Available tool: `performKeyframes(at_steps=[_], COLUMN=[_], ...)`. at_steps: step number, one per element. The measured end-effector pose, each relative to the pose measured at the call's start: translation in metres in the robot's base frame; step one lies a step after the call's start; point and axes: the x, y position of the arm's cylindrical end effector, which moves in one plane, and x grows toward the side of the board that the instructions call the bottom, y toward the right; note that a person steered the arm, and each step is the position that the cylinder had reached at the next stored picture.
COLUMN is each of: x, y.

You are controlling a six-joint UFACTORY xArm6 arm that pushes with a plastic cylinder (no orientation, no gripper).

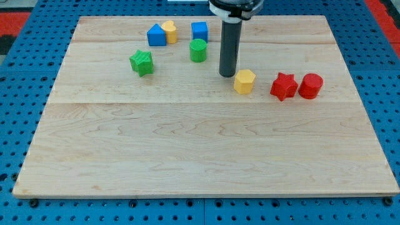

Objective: Push the blue cube left to the green circle

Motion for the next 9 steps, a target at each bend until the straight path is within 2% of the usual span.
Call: performKeyframes(at_steps=[1,2,3,4,5,6,7,8,9], x=[-0.008,0.009,0.019,0.006,-0.014,0.012,-0.014,-0.068,-0.132], y=[0.044,0.055,0.037,0.014,-0.043,-0.051,0.009,0.096,0.053])
